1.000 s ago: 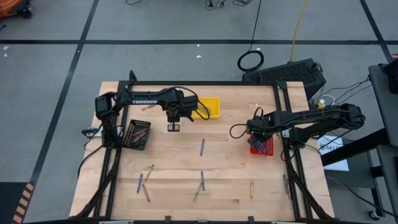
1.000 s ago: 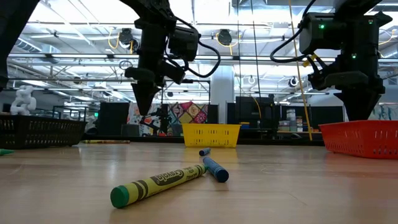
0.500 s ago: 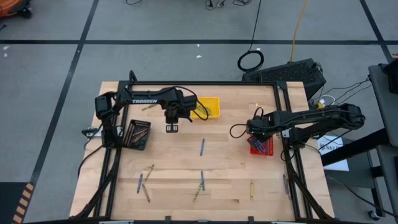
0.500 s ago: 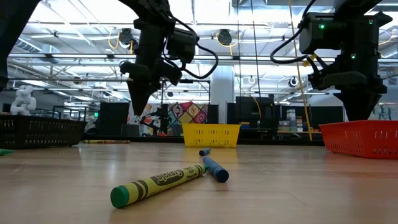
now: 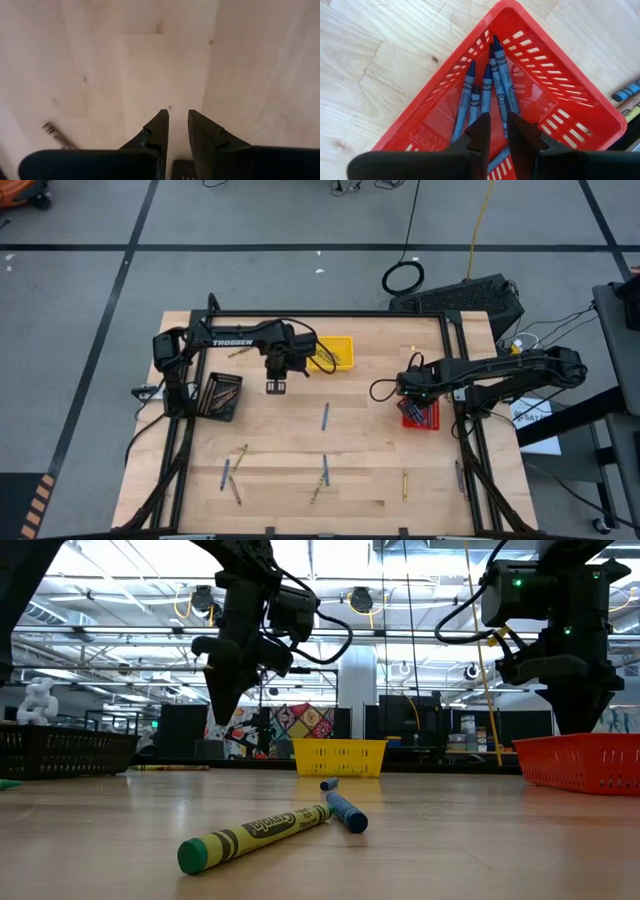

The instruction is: Sort crayons

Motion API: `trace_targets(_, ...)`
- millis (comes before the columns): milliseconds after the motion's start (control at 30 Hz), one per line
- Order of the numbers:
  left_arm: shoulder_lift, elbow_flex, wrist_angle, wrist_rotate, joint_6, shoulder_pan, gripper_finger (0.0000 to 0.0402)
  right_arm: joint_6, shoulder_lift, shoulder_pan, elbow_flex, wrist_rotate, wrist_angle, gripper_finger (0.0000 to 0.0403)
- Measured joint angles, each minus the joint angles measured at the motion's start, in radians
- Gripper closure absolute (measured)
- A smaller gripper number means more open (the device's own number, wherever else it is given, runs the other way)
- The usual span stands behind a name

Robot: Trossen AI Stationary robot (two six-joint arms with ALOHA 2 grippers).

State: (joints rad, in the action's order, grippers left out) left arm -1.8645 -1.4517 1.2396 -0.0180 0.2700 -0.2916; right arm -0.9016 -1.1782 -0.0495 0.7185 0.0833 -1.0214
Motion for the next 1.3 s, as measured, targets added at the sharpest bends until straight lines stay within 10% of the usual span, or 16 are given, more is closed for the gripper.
trace_targets(400, 0.0, 0.0, 0.0, 0.021, 0.206, 0.019, 0.0336, 0.006, 0.0, 0.0, 0.0, -0.002, 0.0, 0.0352)
trace_targets(800, 0.0, 0.0, 0.015, -0.134, -0.153, -0.041, 0.0336, 0.049, 0.0, 0.0, 0.0, -0.001, 0.0, 0.0352)
trace_targets(1300, 0.0, 0.032, -0.022, -0.049, -0.055, -0.268, 0.0336, 0.06, 0.0, 0.0, 0.0, 0.024, 0.0, 0.0352)
